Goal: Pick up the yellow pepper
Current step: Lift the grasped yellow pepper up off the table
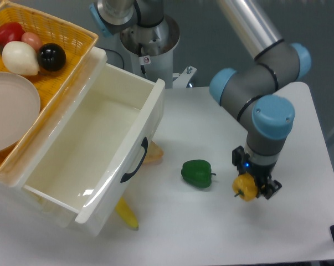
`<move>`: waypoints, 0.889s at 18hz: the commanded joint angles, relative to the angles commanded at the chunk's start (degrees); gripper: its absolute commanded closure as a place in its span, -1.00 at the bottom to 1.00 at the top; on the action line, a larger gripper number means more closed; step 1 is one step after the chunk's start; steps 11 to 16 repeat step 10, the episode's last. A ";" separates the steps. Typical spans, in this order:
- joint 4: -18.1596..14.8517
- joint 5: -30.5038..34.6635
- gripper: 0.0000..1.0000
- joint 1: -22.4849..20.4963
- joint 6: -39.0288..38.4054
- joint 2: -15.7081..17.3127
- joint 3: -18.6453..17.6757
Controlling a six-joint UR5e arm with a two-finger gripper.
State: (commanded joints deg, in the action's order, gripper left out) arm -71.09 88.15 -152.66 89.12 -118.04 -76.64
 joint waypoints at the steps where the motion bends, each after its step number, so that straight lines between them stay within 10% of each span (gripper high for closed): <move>1: -0.88 0.09 -0.02 -0.09 0.00 0.35 0.26; 5: -5.81 1.32 -0.03 -0.35 1.05 0.53 2.20; 16: -5.99 4.39 -0.03 -0.27 1.85 0.44 2.55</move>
